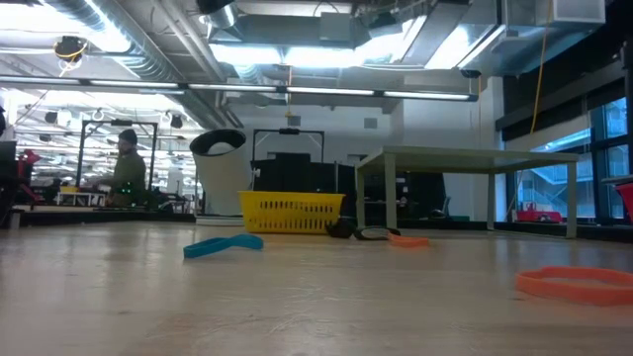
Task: Pick & Place Office Desk Supplies
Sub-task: Put the blue spring keychain into the black bin, then put the orange rubber band into the red bin
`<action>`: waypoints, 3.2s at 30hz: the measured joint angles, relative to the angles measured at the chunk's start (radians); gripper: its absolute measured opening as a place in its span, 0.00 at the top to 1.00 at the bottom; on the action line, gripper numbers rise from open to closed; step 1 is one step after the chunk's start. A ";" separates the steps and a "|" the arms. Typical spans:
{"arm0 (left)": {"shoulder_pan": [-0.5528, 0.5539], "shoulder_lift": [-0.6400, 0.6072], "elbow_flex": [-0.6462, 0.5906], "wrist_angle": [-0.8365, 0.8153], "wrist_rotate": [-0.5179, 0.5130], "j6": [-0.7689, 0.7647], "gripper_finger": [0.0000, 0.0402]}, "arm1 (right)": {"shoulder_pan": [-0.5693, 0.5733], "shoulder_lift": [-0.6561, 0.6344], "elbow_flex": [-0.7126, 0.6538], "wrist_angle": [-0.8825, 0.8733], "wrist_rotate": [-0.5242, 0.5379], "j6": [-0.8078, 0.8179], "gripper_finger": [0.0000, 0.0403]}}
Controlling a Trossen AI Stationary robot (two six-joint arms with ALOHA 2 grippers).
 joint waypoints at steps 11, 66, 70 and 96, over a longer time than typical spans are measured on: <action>0.081 -0.079 0.124 -0.429 -0.068 0.039 0.97 | -0.015 0.002 0.000 0.000 0.055 0.000 0.61; -0.589 -0.074 -0.429 -0.551 -0.288 -0.586 0.65 | -0.035 0.003 0.001 -0.311 0.227 0.003 0.66; -0.583 -0.081 -0.429 -0.533 -0.234 -0.585 0.61 | -0.035 0.003 0.001 -0.311 0.227 0.004 0.66; -0.532 0.011 -0.132 -0.513 -0.489 -0.020 0.68 | -0.035 0.003 0.001 -0.309 0.208 0.021 0.66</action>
